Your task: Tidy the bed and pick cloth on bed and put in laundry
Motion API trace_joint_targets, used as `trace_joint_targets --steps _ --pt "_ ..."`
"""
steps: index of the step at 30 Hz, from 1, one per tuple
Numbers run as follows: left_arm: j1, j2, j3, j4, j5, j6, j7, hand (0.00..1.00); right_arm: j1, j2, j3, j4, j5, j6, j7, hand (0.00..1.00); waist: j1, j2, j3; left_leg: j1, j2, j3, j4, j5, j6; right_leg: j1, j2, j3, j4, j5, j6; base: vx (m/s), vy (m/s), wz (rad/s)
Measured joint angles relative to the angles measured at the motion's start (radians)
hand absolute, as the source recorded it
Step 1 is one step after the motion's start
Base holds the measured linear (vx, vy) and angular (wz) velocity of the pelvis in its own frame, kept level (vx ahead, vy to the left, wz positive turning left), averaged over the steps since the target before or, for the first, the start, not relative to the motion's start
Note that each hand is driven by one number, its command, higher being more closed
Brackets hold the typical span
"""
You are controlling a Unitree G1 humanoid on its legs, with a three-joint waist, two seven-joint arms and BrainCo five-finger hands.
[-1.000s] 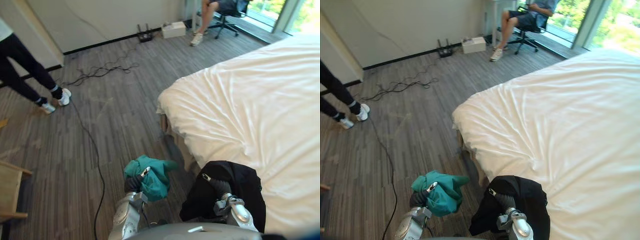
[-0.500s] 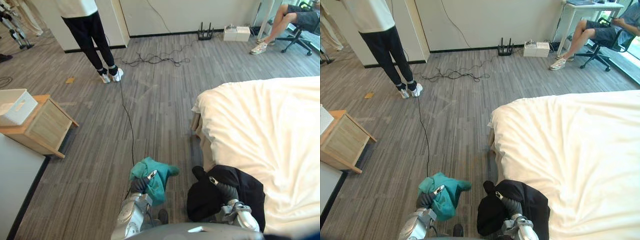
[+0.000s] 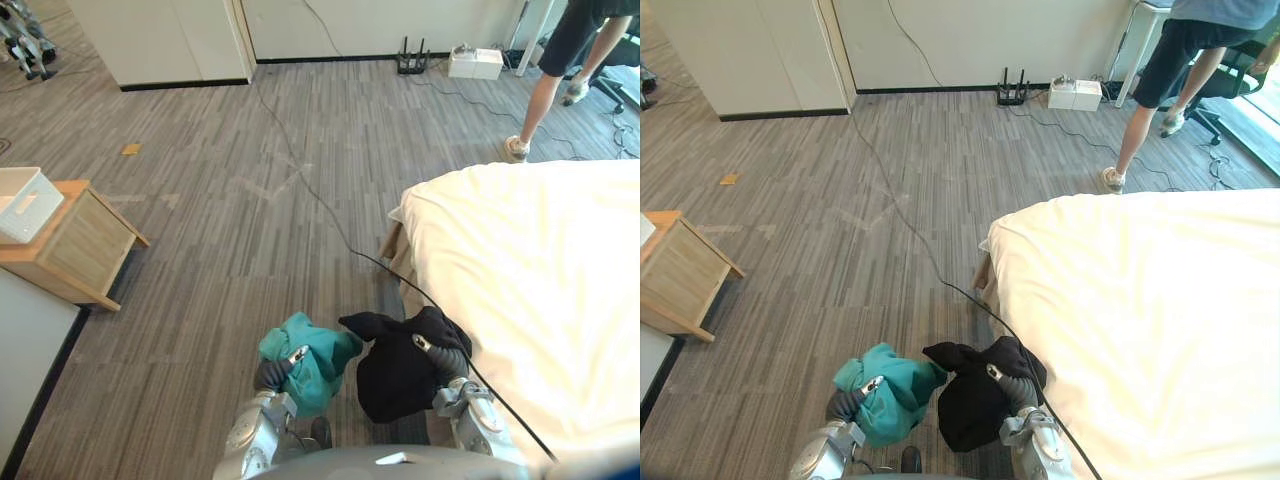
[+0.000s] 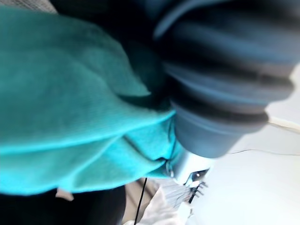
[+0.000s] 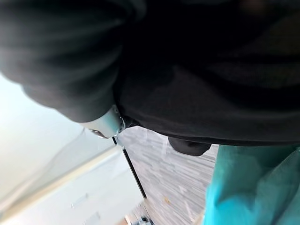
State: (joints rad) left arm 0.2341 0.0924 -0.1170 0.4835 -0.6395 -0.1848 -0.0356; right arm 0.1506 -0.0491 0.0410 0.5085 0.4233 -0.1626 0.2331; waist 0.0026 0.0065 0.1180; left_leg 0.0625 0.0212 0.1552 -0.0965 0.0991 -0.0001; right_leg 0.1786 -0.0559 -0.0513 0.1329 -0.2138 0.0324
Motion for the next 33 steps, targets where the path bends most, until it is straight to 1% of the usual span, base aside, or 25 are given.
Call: trace_joint_targets --steps 2,3,4,6,7,9,11,13,14,17,18,19,20,21,22,23,24,25,26,27,28,29,30,31,33 --pt "-0.004 -0.005 0.03 -0.01 -0.001 0.009 0.007 1.0 -0.026 -0.005 -0.02 -0.001 0.028 0.035 0.0 1.0 0.008 0.001 0.005 -0.085 0.008 0.001 0.15 -0.079 -0.007 -0.007 -0.006 -0.008 -0.011 -0.002 -0.004 -0.12 -0.012 -0.09" --pt "0.003 -0.015 0.047 -0.032 -0.003 0.015 0.013 1.0 -0.033 -0.012 -0.027 -0.003 0.038 0.047 0.0 1.0 0.011 0.013 0.014 -0.132 0.019 0.001 0.245 -0.128 -0.007 -0.006 -0.002 -0.014 -0.008 -0.006 -0.011 -0.09 0.009 0.06" --pt "0.01 -0.029 0.061 -0.057 -0.004 0.022 0.012 1.0 -0.034 -0.026 -0.032 -0.013 0.042 0.059 -0.001 1.0 0.012 0.035 0.03 -0.184 0.04 -0.004 0.361 -0.181 -0.005 0.0 0.007 -0.029 0.005 -0.013 -0.02 -0.08 0.023 0.09" --pt "0.018 -0.036 0.071 -0.073 -0.004 0.026 0.012 1.0 -0.03 -0.043 -0.032 -0.015 0.043 0.068 -0.005 1.0 0.015 0.052 0.048 -0.21 0.053 -0.006 0.438 -0.222 -0.004 0.004 0.01 -0.047 0.035 -0.033 -0.018 -0.07 0.036 0.15" --pt "0.023 -0.034 0.086 -0.073 -0.004 0.034 0.011 1.0 -0.025 -0.041 -0.035 -0.017 0.044 0.072 -0.02 1.0 0.017 0.047 0.053 -0.203 0.041 -0.007 0.439 -0.224 -0.002 -0.001 -0.005 -0.055 0.075 -0.057 -0.011 -0.05 0.032 0.2" --pt "0.029 -0.031 0.092 -0.072 -0.004 0.047 0.011 1.0 -0.02 -0.035 -0.034 -0.023 0.044 0.073 -0.026 1.0 0.022 0.034 0.058 -0.178 0.015 -0.005 0.392 -0.201 0.003 -0.003 -0.028 -0.059 0.096 -0.07 -0.004 -0.01 0.017 0.16" --pt "0.035 -0.033 0.098 -0.071 -0.004 0.051 0.004 1.0 -0.017 -0.026 -0.057 -0.033 0.044 0.074 -0.029 1.0 0.037 0.024 0.062 -0.131 -0.02 -0.001 0.292 -0.139 0.012 -0.001 -0.058 -0.063 0.081 -0.068 0.01 0.04 0.01 0.13" --pt "0.038 -0.035 0.098 -0.069 -0.004 0.051 -0.004 1.0 -0.017 -0.026 -0.072 -0.034 0.044 0.075 -0.028 1.0 0.044 0.025 0.062 -0.127 -0.022 0.006 0.281 -0.125 0.012 0.017 -0.06 -0.068 0.044 -0.05 0.019 0.06 0.003 0.1" --pt "0.041 -0.035 0.098 -0.064 -0.004 0.053 -0.007 1.0 -0.017 -0.027 -0.073 -0.033 0.044 0.075 -0.026 1.0 0.042 0.024 0.062 -0.125 -0.022 0.015 0.294 -0.126 0.011 0.041 -0.06 -0.073 0.015 -0.035 0.027 0.05 -0.005 0.03" --pt "0.035 -0.035 0.082 -0.023 -0.004 0.061 -0.031 1.0 -0.022 -0.03 -0.07 -0.031 0.043 0.072 -0.011 1.0 0.046 0.024 0.062 -0.114 -0.02 0.048 0.298 -0.146 -0.008 0.055 -0.067 -0.065 -0.003 -0.025 0.034 0.03 -0.003 -0.13" --pt "0.036 -0.036 0.076 -0.021 -0.004 0.064 -0.034 1.0 -0.024 -0.03 -0.068 -0.03 0.043 0.072 -0.008 1.0 0.047 0.026 0.061 -0.113 -0.019 0.058 0.296 -0.152 -0.003 0.051 -0.067 -0.06 -0.003 -0.025 0.034 0.02 0.017 -0.24" --pt "0.036 -0.039 0.065 -0.01 -0.003 0.065 -0.04 1.0 -0.028 -0.03 -0.067 -0.027 0.042 0.071 -0.005 1.0 0.049 0.026 0.059 -0.113 -0.018 0.07 0.291 -0.168 0.013 0.036 -0.067 -0.045 0.006 -0.027 0.034 0.02 0.041 -0.31" --pt "0.037 -0.039 0.053 -0.003 -0.003 0.065 -0.043 1.0 -0.031 -0.03 -0.067 -0.021 0.042 0.071 -0.003 1.0 0.053 0.021 0.058 -0.114 -0.024 0.087 0.294 -0.189 0.028 0.026 -0.077 -0.031 0.021 -0.043 0.034 0.02 0.054 -0.33" --pt "0.041 -0.039 0.049 -0.001 -0.003 0.065 -0.043 1.0 -0.029 -0.029 -0.067 -0.014 0.042 0.071 -0.003 1.0 0.057 0.007 0.053 -0.114 -0.032 0.092 0.294 -0.198 0.034 0.017 -0.087 -0.02 0.033 -0.057 0.037 0.04 0.086 -0.27" --pt "0.054 -0.038 0.039 0.003 -0.003 0.065 -0.045 1.0 -0.018 -0.027 -0.067 0.001 0.042 0.071 -0.003 1.0 0.062 -0.01 0.028 -0.108 -0.053 0.101 0.284 -0.217 0.043 0.004 -0.109 -0.016 0.066 -0.081 0.052 0.07 0.107 -0.14" --pt "0.057 -0.038 0.037 0.004 -0.003 0.065 -0.046 1.0 -0.013 -0.028 -0.067 0.003 0.042 0.072 -0.003 1.0 0.063 -0.01 0.022 -0.097 -0.063 0.101 0.274 -0.224 0.05 -0.005 -0.119 -0.017 0.106 -0.089 0.064 0.09 0.11 -0.09" --pt "0.056 -0.04 0.036 0.013 0.001 0.066 -0.048 1.0 -0.006 -0.029 -0.068 0.004 0.042 0.071 -0.004 1.0 0.061 -0.028 0.026 -0.074 -0.073 0.102 0.267 -0.233 0.06 -0.072 -0.13 -0.019 0.274 -0.097 0.077 0.16 0.165 -0.03" --pt "0.06 -0.032 0.037 0.012 0.004 0.065 -0.051 1.0 0.007 -0.025 -0.067 0.004 0.042 0.071 -0.005 1.0 0.064 -0.034 0.015 -0.046 -0.085 0.102 0.255 -0.242 0.069 -0.155 -0.159 -0.035 0.473 -0.076 0.088 0.16 0.153 0.04" --pt "0.063 -0.02 0.037 0.012 0.005 0.065 -0.051 1.0 0.013 -0.017 -0.065 0.005 0.042 0.071 -0.005 1.0 0.062 -0.052 0.016 -0.02 -0.097 0.095 0.242 -0.249 0.077 -0.209 -0.188 -0.058 0.603 -0.032 0.082 0.26 0.182 0.19" --pt "0.068 -0.005 0.036 0.013 0.005 0.065 -0.05 1.0 0.016 -0.008 -0.062 0.013 0.042 0.071 -0.004 1.0 0.048 -0.06 0.017 0.026 -0.102 0.075 0.226 -0.259 0.089 -0.257 -0.207 -0.068 0.738 0.034 0.079 0.23 0.102 0.23" --pt "0.07 -0.003 0.036 0.013 0.005 0.065 -0.048 1.0 0.017 -0.006 -0.055 0.018 0.043 0.07 -0.004 1.0 0.044 -0.061 0.015 0.038 -0.102 0.066 0.224 -0.264 0.096 -0.279 -0.207 -0.068 0.78 0.028 0.076 0.29 0.102 0.25" --pt "0.065 0.008 0.036 0.014 0.004 0.065 -0.044 1.0 0.019 -0.005 -0.038 0.019 0.043 0.068 -0.003 1.0 0.041 -0.07 0.01 0.063 -0.097 0.05 0.223 -0.28 0.105 -0.318 -0.197 -0.074 0.819 -0.007 0.053 0.28 0.072 0.2" --pt "0.058 0.015 0.038 0.014 0.003 0.065 -0.043 1.0 0.019 -0.005 -0.03 0.017 0.043 0.066 -0.002 1.0 0.041 -0.071 0.009 0.079 -0.09 0.039 0.223 -0.291 0.102 -0.349 -0.184 -0.082 0.82 -0.04 0.045 0.34 0.061 0.36" --pt "0.047 0.022 0.038 0.014 0.003 0.065 -0.042 1.0 0.019 -0.005 -0.03 0.016 0.044 0.065 -0.001 1.0 0.031 -0.067 0.011 0.096 -0.079 0.017 0.222 -0.299 0.093 -0.388 -0.169 -0.116 0.791 -0.072 0.036 0.29 0.027 0.48" --pt "0.027 0.032 0.038 0.015 0.003 0.07 -0.038 1.0 0.02 -0.007 -0.029 0.014 0.046 0.065 -0.001 1.0 0.009 -0.052 0.017 0.13 -0.053 -0.018 0.221 -0.31 0.084 -0.429 -0.136 -0.168 0.664 -0.084 0.028 0.35 -0.021 0.69"
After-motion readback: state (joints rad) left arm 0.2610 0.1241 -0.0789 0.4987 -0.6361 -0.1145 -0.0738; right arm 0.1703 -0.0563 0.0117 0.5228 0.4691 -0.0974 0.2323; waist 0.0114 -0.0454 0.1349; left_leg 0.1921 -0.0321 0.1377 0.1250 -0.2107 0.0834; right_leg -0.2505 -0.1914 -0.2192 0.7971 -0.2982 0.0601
